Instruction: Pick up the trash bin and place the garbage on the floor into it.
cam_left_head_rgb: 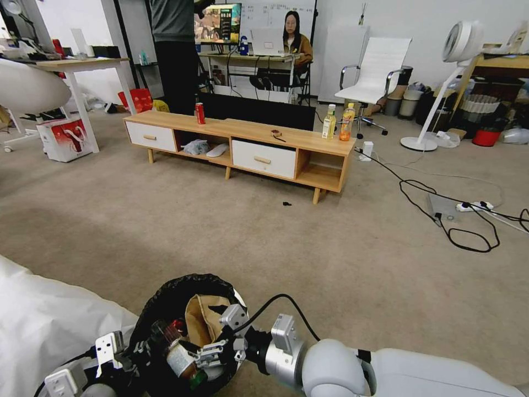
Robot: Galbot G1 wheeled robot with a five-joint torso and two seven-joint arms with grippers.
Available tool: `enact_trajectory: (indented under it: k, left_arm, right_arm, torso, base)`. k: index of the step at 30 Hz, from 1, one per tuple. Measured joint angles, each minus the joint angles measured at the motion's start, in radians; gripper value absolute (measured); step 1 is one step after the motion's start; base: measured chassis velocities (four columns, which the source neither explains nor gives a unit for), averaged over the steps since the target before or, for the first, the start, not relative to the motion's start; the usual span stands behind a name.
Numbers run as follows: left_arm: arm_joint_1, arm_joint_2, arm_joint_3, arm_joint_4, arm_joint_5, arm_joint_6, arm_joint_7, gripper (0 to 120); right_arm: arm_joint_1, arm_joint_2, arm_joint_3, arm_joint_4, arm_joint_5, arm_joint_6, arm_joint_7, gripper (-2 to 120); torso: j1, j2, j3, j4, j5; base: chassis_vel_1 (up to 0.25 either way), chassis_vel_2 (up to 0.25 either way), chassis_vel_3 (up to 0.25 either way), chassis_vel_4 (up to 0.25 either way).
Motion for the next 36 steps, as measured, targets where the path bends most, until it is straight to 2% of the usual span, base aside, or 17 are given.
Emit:
enact_trajectory:
  k: [9,13,15,16,17,18,19,21,22,24,26,27,28,30,32,35,36]
  left_arm:
    - [0.007,0.003,-0.006,0.0,0.001,0.0,0.0,1]
    - [0.014,0.006,-0.011,0.0,0.002,0.0,0.0,1]
    - [0.019,0.007,-0.016,-0.002,0.002,-0.001,0.001,1]
    - [0.023,0.008,-0.021,-0.004,0.01,-0.002,0.008,1]
    - [0.023,0.008,-0.021,-0.004,0.01,-0.002,0.008,1]
    - [0.026,0.009,-0.023,-0.005,0.022,-0.005,0.014,1]
    - [0.026,0.009,-0.023,-0.005,0.022,-0.005,0.014,1]
    - [0.031,0.009,-0.024,-0.009,0.029,-0.006,0.017,1]
    - [0.031,0.009,-0.024,-0.009,0.029,-0.006,0.017,1]
    - [0.036,0.008,-0.025,-0.014,0.03,-0.006,0.018,1]
    - [0.038,0.007,-0.026,-0.015,0.03,-0.006,0.018,1]
    - [0.041,0.006,-0.028,-0.019,0.031,-0.006,0.018,1]
    - [0.041,0.006,-0.028,-0.019,0.031,-0.006,0.018,1]
    - [0.049,-0.001,-0.032,-0.028,0.036,-0.007,0.021,1]
    - [0.052,-0.004,-0.034,-0.032,0.046,-0.01,0.026,1]
    - [0.057,-0.018,-0.037,-0.044,0.062,-0.016,0.031,1]
    - [0.057,-0.018,-0.037,-0.044,0.062,-0.016,0.031,1]
  right_arm:
    - [-0.003,-0.037,0.109,0.061,-0.003,0.026,0.006,90]
    - [-0.007,-0.059,0.172,0.067,-0.02,0.07,0.007,90]
    - [-0.037,-0.073,0.25,0.067,-0.033,0.103,0.007,90]
    - [-0.079,-0.084,0.339,0.064,-0.042,0.134,0.007,90]
    - [-0.079,-0.084,0.339,0.064,-0.042,0.134,0.007,90]
    - [-0.116,-0.091,0.423,0.057,-0.051,0.174,0.006,91]
    - [-0.116,-0.091,0.423,0.057,-0.051,0.174,0.006,91]
    - [-0.189,-0.099,0.588,0.037,-0.069,0.241,0.012,95]
    - [-0.189,-0.099,0.588,0.037,-0.069,0.241,0.012,95]
    - [-0.259,-0.103,0.733,0.019,-0.089,0.311,0.024,95]
    - [-0.284,-0.103,0.781,0.015,-0.097,0.33,0.026,94]
    - [-0.341,-0.099,0.878,0.008,-0.118,0.368,0.031,94]
    - [-0.341,-0.099,0.878,0.008,-0.118,0.368,0.031,94]
    - [-0.458,-0.088,1.041,0.004,-0.161,0.404,0.035,93]
    - [-0.488,-0.081,1.094,0.004,-0.174,0.409,0.035,93]
    - [-0.566,-0.051,1.248,0.008,-0.219,0.411,0.027,95]
    - [-0.566,-0.051,1.248,0.008,-0.219,0.411,0.027,95]
  torso:
    - [0.0,0.0,0.0,-0.0001,0.0]
    - [0.0,0.0,0.0,0.0,-0.0001]
    - [0.0,0.0,0.0,0.0003,-0.0002]
    - [0.0,0.0,0.0,-0.0002,0.0001]
    - [0.0,0.0,0.0,-0.0002,0.0001]
    - [0.0,0.0,0.0,-0.0004,0.0001]
    - [0.0,0.0,0.0,-0.0004,0.0001]
    - [0.0,0.0,0.0,0.0,0.0002]
    - [0.0,0.0,0.0,0.0,0.0002]
    - [0.0,0.0,0.0,-0.0002,0.0001]
    - [0.0,0.0,0.0,0.0,0.0001]
    - [0.0,0.0,0.0,0.0001,0.0]
    - [0.0,0.0,0.0,0.0001,0.0]
    - [0.0,0.0,0.0,-0.0006,0.0006]
    - [0.0,0.0,0.0,-0.0006,0.0003]
    - [0.0,0.0,0.0,0.0003,0.0003]
    - [0.0,0.0,0.0,0.0003,0.0003]
  base:
    - [0.0,0.0,0.0,0.0]
    - [0.0,0.0,0.0,0.0]
    - [0.0,0.0,0.0,0.0]
    - [0.0,0.0,0.0,0.0]
    - [0.0,0.0,0.0,0.0]
    - [0.0,0.0,0.0,0.0]
    - [0.0,0.0,0.0,0.0]
    - [0.0,0.0,0.0,0.0]
    - [0.0,0.0,0.0,0.0]
    - [0.0,0.0,0.0,0.0]
    - [0.0,0.0,0.0,0.0]
    - [0.0,0.0,0.0,0.0]
    - [0.0,0.0,0.0,0.0]
    - [0.0,0.0,0.0,0.0]
    - [0.0,0.0,0.0,0.0]
    - [0.0,0.0,0.0,0.0]
    - [0.0,0.0,0.0,0.0]
